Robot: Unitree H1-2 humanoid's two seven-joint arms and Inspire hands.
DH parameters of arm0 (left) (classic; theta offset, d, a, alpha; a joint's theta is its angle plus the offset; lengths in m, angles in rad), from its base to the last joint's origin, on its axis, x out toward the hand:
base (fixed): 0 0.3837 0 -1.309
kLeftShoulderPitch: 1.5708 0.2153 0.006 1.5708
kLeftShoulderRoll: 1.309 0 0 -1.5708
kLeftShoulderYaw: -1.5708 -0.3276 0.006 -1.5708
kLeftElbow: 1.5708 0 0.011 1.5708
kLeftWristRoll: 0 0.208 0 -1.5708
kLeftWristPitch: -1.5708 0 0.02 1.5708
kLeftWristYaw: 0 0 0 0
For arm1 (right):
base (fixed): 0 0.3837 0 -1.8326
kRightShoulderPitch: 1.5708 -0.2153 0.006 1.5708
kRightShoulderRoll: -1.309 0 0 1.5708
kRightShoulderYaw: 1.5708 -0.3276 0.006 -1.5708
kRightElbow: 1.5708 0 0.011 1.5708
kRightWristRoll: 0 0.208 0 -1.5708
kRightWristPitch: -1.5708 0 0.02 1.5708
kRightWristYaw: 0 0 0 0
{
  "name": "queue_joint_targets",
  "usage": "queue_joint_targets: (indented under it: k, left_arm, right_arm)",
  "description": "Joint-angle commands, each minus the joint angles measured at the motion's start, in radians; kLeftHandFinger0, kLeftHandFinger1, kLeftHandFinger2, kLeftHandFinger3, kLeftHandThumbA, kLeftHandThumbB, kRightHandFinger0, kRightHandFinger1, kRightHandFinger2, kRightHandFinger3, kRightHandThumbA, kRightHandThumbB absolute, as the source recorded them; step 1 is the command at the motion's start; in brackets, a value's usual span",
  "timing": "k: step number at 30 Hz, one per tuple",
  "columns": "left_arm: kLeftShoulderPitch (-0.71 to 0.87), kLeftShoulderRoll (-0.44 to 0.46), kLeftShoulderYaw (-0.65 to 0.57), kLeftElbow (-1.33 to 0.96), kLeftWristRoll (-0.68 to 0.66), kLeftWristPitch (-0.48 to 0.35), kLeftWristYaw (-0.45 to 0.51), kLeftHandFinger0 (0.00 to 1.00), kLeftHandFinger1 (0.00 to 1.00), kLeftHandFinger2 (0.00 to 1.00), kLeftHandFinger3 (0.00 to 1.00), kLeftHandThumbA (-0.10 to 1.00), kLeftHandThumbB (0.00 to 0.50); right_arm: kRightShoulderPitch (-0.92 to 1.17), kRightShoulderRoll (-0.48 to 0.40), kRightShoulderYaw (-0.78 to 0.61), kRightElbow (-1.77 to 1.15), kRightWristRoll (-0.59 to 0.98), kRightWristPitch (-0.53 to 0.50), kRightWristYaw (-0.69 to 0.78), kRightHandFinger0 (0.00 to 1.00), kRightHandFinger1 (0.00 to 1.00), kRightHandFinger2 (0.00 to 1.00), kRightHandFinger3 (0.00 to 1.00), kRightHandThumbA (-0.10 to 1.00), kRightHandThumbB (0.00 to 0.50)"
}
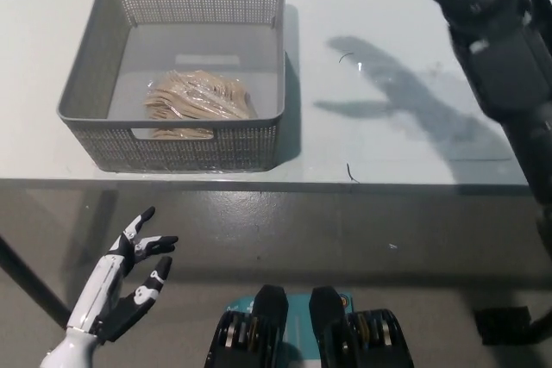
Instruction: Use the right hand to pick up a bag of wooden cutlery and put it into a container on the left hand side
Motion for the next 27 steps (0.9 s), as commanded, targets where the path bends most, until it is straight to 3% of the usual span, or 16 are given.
queue_joint_targets:
  k: [1,2,5,7,9,11,13,17,20,23,27]
  left_arm:
    - [-0.03,0.035,0.003,0.013,0.006,-0.022,-0.011,0.9,0.81,0.83,1.0,0.88,0.208]
    - [-0.035,0.036,0.003,0.028,0.006,-0.035,-0.01,0.92,0.84,0.87,1.0,0.95,0.21]
    - [-0.046,0.038,0.006,0.072,-0.009,-0.07,-0.012,0.95,0.91,0.95,1.0,1.0,0.184]
    - [-0.056,0.037,0.009,0.087,-0.013,-0.074,-0.01,1.0,0.99,1.0,1.0,1.0,0.234]
    - [-0.063,0.03,0.015,0.098,-0.018,-0.063,-0.004,1.0,1.0,1.0,1.0,1.0,0.285]
    - [-0.07,0.024,0.02,0.107,-0.018,-0.065,0.005,1.0,1.0,1.0,1.0,1.0,0.317]
    - [-0.074,0.023,0.024,0.11,-0.019,-0.06,0.008,1.0,1.0,1.0,1.0,1.0,0.344]
    - [-0.08,0.025,0.028,0.109,-0.034,-0.048,0.0,1.0,1.0,1.0,1.0,1.0,0.336]
    - [-0.09,0.027,0.027,0.128,-0.033,-0.065,-0.003,1.0,1.0,1.0,1.0,1.0,0.338]
    - [-0.1,0.025,0.029,0.134,-0.045,-0.067,-0.007,1.0,1.0,1.0,1.0,1.0,0.337]
    - [-0.108,0.028,0.031,0.122,-0.054,-0.035,-0.012,1.0,1.0,1.0,1.0,1.0,0.346]
  right_arm:
    - [0.194,-0.098,-0.234,-0.584,0.29,0.179,0.033,1.0,1.0,1.0,1.0,0.85,0.391]
    - [0.236,-0.097,-0.256,-0.633,0.322,0.177,0.028,1.0,1.0,1.0,1.0,0.86,0.378]
    - [0.369,-0.086,-0.304,-0.772,0.407,0.181,0.014,1.0,1.0,1.0,1.0,0.89,0.436]
    - [0.428,-0.077,-0.313,-0.821,0.426,0.179,0.008,1.0,1.0,1.0,1.0,0.86,0.417]
    - [0.516,-0.048,-0.321,-0.883,0.448,0.172,-0.009,1.0,1.0,1.0,1.0,0.81,0.405]
    - [0.601,-0.027,-0.305,-0.927,0.426,0.135,-0.02,1.0,1.0,1.0,1.0,0.85,0.368]
    - [0.659,-0.009,-0.293,-0.943,0.418,0.112,-0.022,1.0,1.0,1.0,1.0,0.87,0.369]
    - [0.794,0.056,-0.256,-0.88,0.344,-0.02,-0.054,1.0,1.0,1.0,1.0,0.95,0.394]
    - [0.87,0.101,-0.255,-0.813,0.318,-0.081,-0.066,1.0,1.0,1.0,1.0,0.94,0.356]
    - [0.931,0.143,-0.257,-0.709,0.33,-0.175,-0.06,1.0,1.0,1.0,1.0,1.0,0.284]
    - [0.998,0.18,-0.248,-0.601,0.359,-0.224,-0.031,1.0,1.0,1.0,1.0,1.0,0.216]
